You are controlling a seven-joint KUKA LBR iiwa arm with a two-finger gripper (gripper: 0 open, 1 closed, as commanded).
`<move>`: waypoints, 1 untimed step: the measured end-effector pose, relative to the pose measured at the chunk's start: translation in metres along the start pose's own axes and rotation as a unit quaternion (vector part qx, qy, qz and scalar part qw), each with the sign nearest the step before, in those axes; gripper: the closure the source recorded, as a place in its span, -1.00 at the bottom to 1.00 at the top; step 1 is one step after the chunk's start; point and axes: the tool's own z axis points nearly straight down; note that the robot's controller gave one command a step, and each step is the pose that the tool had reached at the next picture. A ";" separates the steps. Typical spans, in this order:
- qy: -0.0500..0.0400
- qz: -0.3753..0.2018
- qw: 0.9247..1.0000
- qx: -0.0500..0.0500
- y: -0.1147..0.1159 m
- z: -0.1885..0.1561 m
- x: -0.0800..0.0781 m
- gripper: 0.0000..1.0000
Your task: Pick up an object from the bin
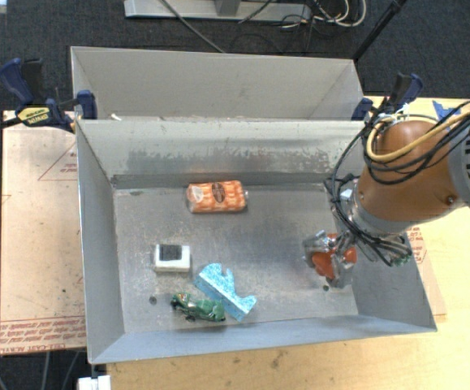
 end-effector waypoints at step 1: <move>0.004 -0.058 0.998 -0.003 -0.007 -0.029 -0.005 1.00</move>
Offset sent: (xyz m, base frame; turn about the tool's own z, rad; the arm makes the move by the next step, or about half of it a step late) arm 0.0066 -0.0130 0.0784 -0.0771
